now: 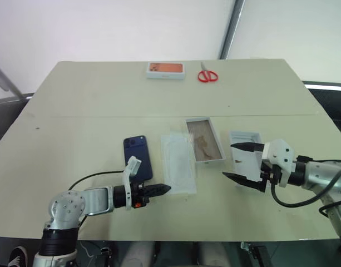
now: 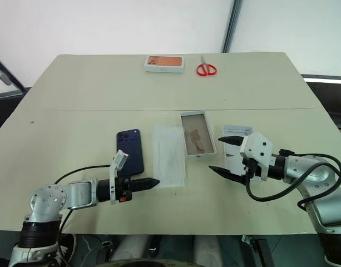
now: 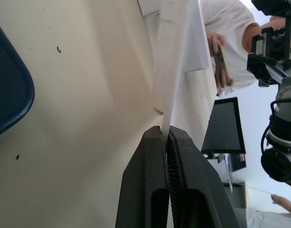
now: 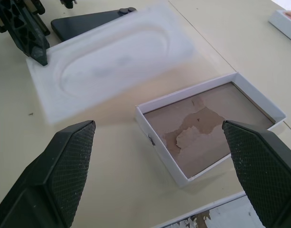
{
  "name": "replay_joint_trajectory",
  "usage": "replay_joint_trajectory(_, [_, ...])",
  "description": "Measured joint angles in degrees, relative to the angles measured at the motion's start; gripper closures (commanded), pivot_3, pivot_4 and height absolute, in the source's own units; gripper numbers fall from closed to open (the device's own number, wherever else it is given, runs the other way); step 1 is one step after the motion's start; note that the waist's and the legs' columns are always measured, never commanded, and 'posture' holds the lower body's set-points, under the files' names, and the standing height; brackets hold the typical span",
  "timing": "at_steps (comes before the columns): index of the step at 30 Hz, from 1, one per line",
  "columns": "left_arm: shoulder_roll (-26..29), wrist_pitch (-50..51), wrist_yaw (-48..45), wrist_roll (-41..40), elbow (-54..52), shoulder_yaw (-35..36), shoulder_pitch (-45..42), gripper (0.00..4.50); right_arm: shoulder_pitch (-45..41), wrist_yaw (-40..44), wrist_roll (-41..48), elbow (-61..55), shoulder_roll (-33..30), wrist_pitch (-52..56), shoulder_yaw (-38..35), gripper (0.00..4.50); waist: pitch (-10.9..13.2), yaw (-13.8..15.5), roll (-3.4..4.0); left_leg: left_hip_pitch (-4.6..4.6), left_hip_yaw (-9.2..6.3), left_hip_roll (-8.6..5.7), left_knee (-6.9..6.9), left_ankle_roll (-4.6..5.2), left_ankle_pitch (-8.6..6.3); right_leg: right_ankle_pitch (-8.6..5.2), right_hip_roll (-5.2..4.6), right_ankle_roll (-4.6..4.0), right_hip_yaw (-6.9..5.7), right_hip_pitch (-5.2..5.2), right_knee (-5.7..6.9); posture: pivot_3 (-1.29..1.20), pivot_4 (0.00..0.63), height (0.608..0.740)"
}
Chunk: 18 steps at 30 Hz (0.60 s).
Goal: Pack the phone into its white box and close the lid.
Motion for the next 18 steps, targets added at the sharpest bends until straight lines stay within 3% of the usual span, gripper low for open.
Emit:
replay_joint_trajectory(9, [0.14,0.35,1.76,-3.71,3.41,3.51,-1.13,4.47,-0.94,-0.38,-0.38,0.12,1.17,-0.14,1.09,0.00,-0.01,-0.07,0.02,0.00,-0.01,0.04,-0.01,0.00,0.00,0.00,0.00,0.01,0.00,-0.03,-0.01,0.00,0.150,0.740])
replay_joint_trajectory(18, [3.54,-0.64,6.21,-10.85,12.56,11.51,-9.38,4.47,-13.77,2.34,-9.40,12.00,3.93,-6.38,13.64,0.00,0.02,-0.12,-0.04,-0.08,0.00,-0.03,-0.02,-0.02,0.02,0.03,0.02,0.06,0.00,-0.13,0.00,0.00,0.150,0.740])
